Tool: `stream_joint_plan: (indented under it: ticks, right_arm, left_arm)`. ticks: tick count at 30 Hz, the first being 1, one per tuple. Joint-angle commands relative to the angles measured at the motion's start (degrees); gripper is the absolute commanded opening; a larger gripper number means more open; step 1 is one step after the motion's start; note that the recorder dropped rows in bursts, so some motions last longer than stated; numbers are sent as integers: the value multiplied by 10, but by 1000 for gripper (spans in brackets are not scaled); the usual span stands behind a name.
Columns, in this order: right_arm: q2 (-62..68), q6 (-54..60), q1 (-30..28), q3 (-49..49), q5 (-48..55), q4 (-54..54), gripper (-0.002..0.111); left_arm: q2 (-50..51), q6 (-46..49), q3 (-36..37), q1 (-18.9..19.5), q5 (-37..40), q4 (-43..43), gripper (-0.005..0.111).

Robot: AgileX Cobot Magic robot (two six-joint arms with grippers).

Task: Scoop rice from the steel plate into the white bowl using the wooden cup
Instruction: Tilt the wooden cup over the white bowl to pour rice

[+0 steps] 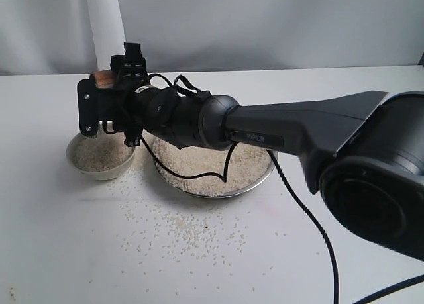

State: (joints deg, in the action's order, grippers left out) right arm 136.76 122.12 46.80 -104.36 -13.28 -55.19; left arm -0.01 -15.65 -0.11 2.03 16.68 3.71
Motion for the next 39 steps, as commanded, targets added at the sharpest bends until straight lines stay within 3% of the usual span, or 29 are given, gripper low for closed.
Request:
stream_joint_plan:
  ticks: [1, 39]
  right_arm:
    - [-4, 7, 1, -4, -9, 8, 0]
    - [-4, 6, 1, 32, -61, 211, 0]
  left_arm:
    - [0, -1, 1, -3, -3, -2, 0]
    - [0, -1, 1, -3, -3, -2, 0]
